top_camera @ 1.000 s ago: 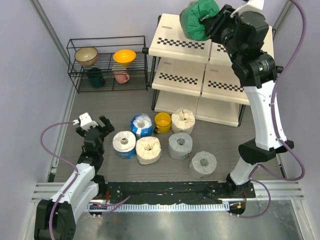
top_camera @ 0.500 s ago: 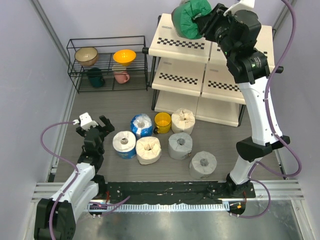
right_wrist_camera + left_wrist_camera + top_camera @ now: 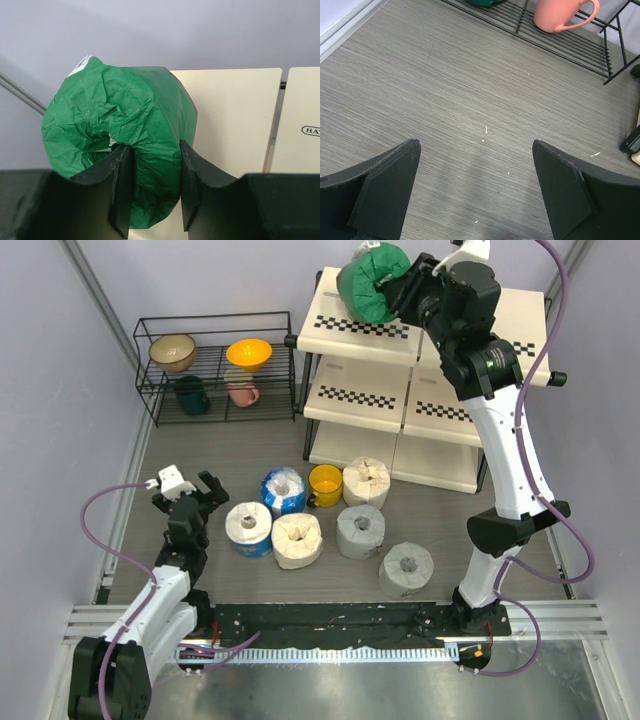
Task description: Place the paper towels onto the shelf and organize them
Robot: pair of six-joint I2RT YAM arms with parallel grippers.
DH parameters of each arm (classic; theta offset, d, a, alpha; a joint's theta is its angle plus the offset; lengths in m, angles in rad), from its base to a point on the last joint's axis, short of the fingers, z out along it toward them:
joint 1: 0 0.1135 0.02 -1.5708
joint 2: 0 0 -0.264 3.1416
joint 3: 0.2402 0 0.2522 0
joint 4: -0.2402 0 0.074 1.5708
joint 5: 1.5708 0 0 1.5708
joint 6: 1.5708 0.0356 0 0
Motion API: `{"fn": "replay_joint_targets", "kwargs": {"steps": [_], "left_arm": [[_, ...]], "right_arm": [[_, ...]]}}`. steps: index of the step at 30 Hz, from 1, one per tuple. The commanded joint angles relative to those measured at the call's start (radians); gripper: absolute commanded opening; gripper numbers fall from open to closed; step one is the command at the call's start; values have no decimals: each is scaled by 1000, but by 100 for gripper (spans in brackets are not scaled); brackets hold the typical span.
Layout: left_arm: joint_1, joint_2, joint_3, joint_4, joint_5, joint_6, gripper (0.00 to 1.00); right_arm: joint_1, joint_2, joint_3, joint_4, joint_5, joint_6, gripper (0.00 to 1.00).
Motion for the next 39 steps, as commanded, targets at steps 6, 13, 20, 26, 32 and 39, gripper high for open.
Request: {"fn": "replay_joint_targets", "kwargs": {"steps": [6,13,20,26,32,39], "left_arm": [[4,-1,31,41,-13,-8,100],[3,-1,34,41,-14,-8,100],[3,-3,32,41,-14,-8,100],[3,-3,32,41,-14,-8,100],[4,-1,31,41,-14,-10,100],[3,-1,32,41,-16,-10,100]], "right_arm": [[4,-9,12,108,-15,19,44],[4,-15,15,124,-8,12,57],[3,-20,19,140,-12,6,60],[4,-20,21,177,-57,15,62],[4,-8,39,186,-86,27,62],[4,-46,-31,188,-115,33,62]]}}
